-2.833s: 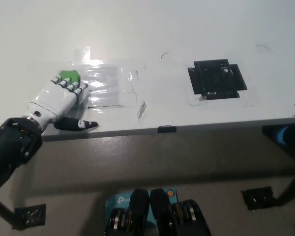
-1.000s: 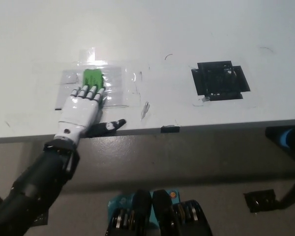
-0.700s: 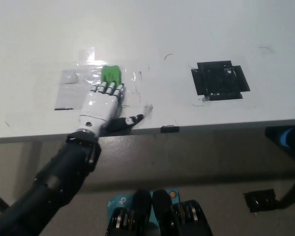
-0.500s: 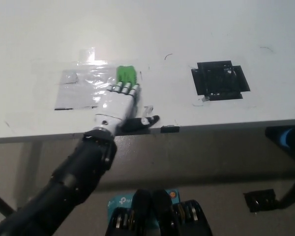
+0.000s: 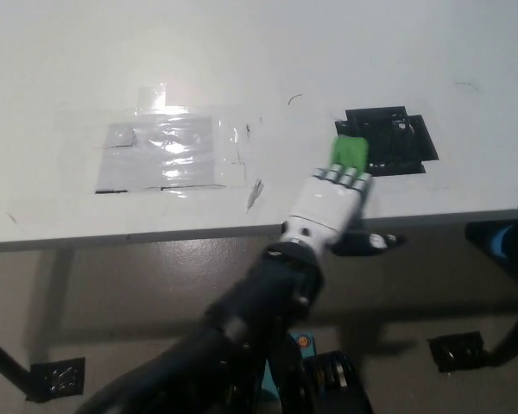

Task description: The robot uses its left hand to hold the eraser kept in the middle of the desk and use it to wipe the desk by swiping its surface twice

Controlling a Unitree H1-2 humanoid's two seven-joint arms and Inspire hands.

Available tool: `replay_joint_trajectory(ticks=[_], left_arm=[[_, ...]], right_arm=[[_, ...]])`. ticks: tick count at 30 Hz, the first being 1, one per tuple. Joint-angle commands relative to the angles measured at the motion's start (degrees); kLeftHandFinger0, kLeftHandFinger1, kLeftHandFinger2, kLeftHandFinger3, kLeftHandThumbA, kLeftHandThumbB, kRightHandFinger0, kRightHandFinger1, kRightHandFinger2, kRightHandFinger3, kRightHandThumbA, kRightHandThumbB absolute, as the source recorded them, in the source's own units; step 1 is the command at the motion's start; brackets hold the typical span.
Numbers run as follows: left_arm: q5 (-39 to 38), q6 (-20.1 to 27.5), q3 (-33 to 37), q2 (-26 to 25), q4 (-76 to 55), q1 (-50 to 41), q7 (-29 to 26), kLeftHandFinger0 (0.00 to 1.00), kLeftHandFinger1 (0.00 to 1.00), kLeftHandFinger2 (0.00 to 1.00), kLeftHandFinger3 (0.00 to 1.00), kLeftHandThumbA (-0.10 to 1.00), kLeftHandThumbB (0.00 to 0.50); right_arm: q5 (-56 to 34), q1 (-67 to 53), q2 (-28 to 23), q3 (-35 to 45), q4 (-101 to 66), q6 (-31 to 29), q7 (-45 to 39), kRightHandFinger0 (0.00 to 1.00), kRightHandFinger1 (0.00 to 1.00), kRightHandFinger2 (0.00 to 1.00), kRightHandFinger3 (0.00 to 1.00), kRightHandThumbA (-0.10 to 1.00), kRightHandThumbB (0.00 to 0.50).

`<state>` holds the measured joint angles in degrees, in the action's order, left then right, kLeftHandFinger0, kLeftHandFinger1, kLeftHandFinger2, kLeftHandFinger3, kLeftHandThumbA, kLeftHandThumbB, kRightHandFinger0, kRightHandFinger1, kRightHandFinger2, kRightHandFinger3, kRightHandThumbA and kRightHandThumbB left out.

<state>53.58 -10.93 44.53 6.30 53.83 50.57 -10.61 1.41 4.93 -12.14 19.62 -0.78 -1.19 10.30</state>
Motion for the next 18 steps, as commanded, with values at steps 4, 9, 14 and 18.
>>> replay_joint_trajectory(ticks=[4,9,14,18], left_arm=[[-0.27,2.42,4.58,5.04,4.24,-2.3,12.34,1.0,1.0,1.0,1.0,1.0,0.5],[1.54,2.67,6.86,5.87,7.63,-0.95,11.69,1.0,1.0,1.0,1.0,1.0,0.5],[1.91,2.56,7.63,4.34,8.28,-0.63,12.59,1.0,1.0,1.0,1.0,1.0,0.5],[2.49,0.91,8.01,2.02,7.08,-0.96,12.93,1.0,1.0,1.0,1.0,1.0,0.5]], right_arm=[[1.01,3.02,0.52,-0.14,-3.9,0.23,1.85,1.0,1.0,1.0,1.0,1.0,0.246],[0.63,3.43,0.96,0.82,-4.03,-0.85,2.79,1.0,1.0,1.0,1.0,1.0,0.216],[-0.35,3.39,0.85,1.69,-4.3,-0.98,2.71,1.0,1.0,1.0,1.0,1.0,0.206],[-0.78,2.73,1.04,2.12,-4.63,-1.22,2.78,1.0,1.0,1.0,1.0,1.0,0.198]])
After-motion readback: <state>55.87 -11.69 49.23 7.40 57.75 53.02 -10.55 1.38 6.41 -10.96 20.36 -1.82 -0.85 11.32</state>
